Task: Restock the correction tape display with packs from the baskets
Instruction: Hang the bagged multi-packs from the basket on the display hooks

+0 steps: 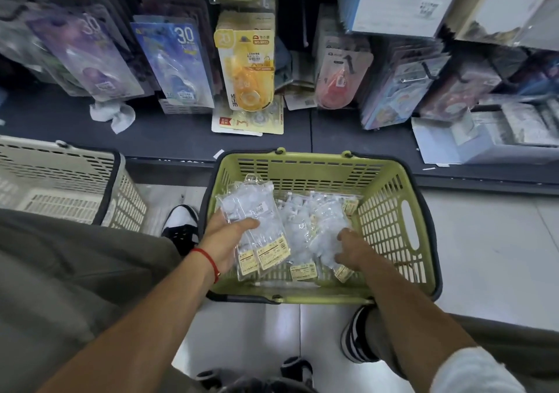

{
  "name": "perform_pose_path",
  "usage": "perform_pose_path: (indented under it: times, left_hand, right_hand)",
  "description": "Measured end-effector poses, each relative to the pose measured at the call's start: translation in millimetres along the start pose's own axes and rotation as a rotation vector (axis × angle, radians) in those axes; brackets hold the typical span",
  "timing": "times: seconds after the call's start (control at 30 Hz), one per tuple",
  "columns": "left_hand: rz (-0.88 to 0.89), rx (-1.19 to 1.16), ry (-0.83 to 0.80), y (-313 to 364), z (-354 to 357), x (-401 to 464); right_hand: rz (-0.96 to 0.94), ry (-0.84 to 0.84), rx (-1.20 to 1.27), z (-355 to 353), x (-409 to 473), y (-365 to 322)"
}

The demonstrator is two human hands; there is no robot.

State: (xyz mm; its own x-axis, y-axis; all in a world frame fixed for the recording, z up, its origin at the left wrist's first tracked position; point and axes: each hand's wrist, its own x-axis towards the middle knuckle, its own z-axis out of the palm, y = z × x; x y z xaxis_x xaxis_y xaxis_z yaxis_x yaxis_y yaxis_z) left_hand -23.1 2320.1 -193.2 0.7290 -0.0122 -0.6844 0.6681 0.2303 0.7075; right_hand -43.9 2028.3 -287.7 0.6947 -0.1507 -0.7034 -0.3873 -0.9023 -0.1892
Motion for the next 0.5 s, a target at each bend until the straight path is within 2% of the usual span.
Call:
perform_pose_path:
  times: [0.17, 0.37, 0.5]
  left_hand:
    - [-0.062, 0.081, -0.006, -2.9, -1.1, 1.9]
    - [-0.020, 0.103, -0.050, -5.7, -6.9, 1.2]
    - [0.032, 0.064, -0.046, -2.8, -7.5, -0.9]
  right_hand:
    - [-0.006, 0.070, -0.022, 9.2, 9.6, 4.8]
    - [-0.088, -0.007, -0.046, 8.4, 10.2, 2.2]
    - [-0.195, 0.014, 0.298, -11.8, -1.2, 1.3]
